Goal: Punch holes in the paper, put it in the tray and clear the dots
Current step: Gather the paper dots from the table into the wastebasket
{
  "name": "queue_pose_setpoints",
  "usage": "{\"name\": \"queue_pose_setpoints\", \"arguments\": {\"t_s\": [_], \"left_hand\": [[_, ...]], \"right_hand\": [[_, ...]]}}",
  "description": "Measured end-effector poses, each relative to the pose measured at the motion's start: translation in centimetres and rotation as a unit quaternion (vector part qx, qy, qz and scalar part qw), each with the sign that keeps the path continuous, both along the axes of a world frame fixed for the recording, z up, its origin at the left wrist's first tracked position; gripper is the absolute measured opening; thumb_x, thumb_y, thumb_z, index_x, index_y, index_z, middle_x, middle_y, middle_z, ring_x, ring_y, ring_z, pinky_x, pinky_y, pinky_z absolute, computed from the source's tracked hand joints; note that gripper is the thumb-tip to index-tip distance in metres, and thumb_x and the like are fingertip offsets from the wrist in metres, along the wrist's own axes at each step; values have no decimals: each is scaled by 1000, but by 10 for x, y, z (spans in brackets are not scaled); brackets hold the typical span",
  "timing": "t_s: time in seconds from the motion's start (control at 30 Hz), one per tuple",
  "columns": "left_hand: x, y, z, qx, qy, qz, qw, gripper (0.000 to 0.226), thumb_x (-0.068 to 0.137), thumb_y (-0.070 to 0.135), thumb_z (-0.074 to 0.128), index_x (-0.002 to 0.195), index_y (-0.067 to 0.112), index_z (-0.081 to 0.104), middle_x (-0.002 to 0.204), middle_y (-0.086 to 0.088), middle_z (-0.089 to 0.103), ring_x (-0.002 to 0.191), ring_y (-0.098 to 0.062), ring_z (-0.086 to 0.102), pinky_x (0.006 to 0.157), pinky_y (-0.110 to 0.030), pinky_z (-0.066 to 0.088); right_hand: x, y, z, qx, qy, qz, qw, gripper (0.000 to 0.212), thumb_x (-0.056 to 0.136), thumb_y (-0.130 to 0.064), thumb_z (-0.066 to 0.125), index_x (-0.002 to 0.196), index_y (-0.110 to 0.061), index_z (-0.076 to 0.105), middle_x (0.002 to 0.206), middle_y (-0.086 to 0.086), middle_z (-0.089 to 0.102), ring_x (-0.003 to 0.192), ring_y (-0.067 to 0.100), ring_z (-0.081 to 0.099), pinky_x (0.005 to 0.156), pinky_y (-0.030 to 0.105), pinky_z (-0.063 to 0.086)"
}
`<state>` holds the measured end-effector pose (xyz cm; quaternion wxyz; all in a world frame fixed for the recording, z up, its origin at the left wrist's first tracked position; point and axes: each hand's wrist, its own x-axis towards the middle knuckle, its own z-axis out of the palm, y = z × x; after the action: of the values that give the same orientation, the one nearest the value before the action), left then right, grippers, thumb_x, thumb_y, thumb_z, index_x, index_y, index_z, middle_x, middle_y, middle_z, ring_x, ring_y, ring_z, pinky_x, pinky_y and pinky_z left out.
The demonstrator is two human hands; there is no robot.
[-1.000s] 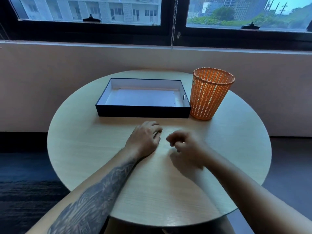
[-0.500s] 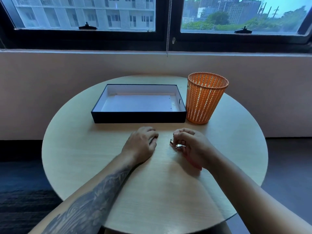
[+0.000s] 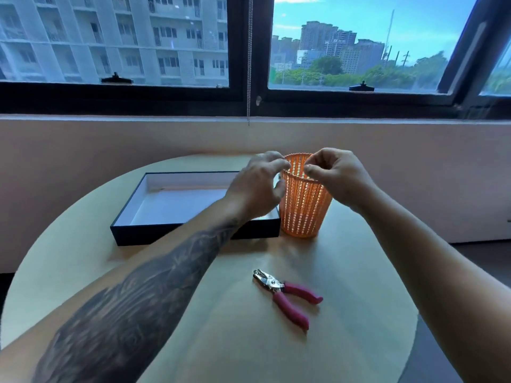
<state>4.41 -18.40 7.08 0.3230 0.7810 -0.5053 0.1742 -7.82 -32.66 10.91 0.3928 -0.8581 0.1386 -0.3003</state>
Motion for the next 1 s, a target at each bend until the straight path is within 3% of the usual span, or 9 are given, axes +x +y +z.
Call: {"name": "queue_pose_setpoints", "arguments": {"t_s": [0.17, 0.37, 0.53, 0.63, 0.87, 1.0], "left_hand": [[-2, -21, 4, 79, -29, 19, 996, 34, 90, 22, 54, 120, 21, 71, 127, 2, 69, 112, -21, 65, 91, -38, 53], [-6, -19, 2, 69, -19, 33, 997, 42, 88, 21, 52, 128, 23, 67, 134, 5, 66, 116, -19, 64, 93, -34, 52], [-10, -18, -2, 62, 2, 31, 998, 44, 89, 19, 53, 130, 21, 65, 136, 7, 64, 119, -18, 62, 94, -38, 53], [-13, -16, 0, 73, 4, 31, 997, 46, 90, 19, 52, 135, 19, 61, 140, 5, 61, 125, -17, 57, 97, -38, 52], [-18, -13, 2, 110, 2, 29, 994, 51, 92, 20, 53, 143, 18, 53, 149, 3, 52, 139, -14, 44, 107, -37, 43], [-16, -12, 3, 143, 8, 25, 989, 59, 92, 21, 54, 150, 20, 43, 157, 3, 42, 147, -14, 32, 116, -39, 36]], "right_hand": [[24, -38, 2, -41, 108, -54, 992, 14, 94, -20, 69, 102, -10, 75, 89, 0, 70, 76, 11, 64, 58, 19, 47], [29, -42, -1, -46, 135, -49, 989, 5, 95, -15, 68, 97, -18, 70, 93, -2, 68, 79, 10, 64, 55, 13, 44], [27, -43, -3, -43, 138, -49, 988, 8, 93, -10, 70, 92, -18, 68, 91, 0, 68, 77, 9, 64, 57, 15, 45], [26, -41, -1, -44, 141, -42, 988, 3, 94, -15, 70, 96, -16, 70, 92, 1, 70, 78, 11, 65, 60, 19, 48], [28, -41, -3, -72, 158, -36, 984, 16, 94, -17, 69, 109, -14, 74, 101, 1, 72, 92, 16, 69, 76, 27, 58], [27, -42, -2, -76, 141, -22, 987, 22, 94, -13, 69, 116, -14, 71, 108, -1, 70, 99, 16, 68, 72, 17, 52]]}}
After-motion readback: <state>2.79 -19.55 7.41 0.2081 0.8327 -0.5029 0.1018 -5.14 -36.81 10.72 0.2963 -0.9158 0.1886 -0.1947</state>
